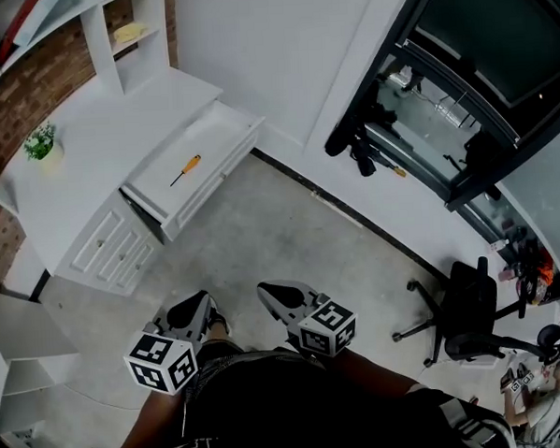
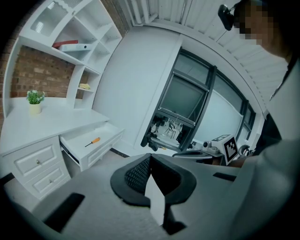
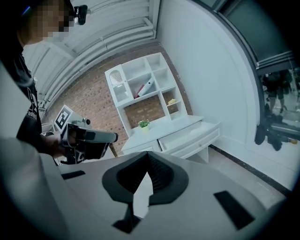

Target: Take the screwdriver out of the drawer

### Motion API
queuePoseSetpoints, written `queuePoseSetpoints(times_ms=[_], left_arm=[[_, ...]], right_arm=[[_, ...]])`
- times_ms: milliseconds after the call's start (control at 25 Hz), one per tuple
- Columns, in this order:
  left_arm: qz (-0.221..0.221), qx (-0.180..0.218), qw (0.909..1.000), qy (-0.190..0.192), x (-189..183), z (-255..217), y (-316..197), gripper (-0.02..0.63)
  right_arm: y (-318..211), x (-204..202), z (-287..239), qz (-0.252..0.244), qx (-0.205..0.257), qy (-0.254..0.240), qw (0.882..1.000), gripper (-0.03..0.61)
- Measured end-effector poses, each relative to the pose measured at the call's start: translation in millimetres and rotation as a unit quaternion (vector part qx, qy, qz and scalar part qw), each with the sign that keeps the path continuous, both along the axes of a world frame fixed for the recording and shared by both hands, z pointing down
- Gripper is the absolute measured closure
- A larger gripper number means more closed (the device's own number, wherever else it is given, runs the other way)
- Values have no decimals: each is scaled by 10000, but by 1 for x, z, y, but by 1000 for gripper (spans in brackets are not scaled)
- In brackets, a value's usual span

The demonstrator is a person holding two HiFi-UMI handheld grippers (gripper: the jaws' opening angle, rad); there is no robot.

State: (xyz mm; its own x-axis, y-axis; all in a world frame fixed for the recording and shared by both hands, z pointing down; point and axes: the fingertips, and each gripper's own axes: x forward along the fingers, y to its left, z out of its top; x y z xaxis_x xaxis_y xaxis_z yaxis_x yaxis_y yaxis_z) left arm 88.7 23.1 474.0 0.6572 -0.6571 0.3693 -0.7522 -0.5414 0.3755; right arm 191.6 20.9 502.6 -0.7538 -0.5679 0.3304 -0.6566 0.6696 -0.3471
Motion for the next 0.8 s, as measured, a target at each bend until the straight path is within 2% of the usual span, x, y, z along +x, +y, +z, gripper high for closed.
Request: queuePoseSetpoints(times_ms=[360, 800], left_arm=[[-100, 135, 9999, -8, -36, -15, -89, 598], [-182, 258, 9994, 106, -106, -27, -198, 598]], right_arm=[[-87, -38, -18, -120, 158, 184, 9996, 574], [-192, -105, -23, -194, 262, 373, 9988, 574]])
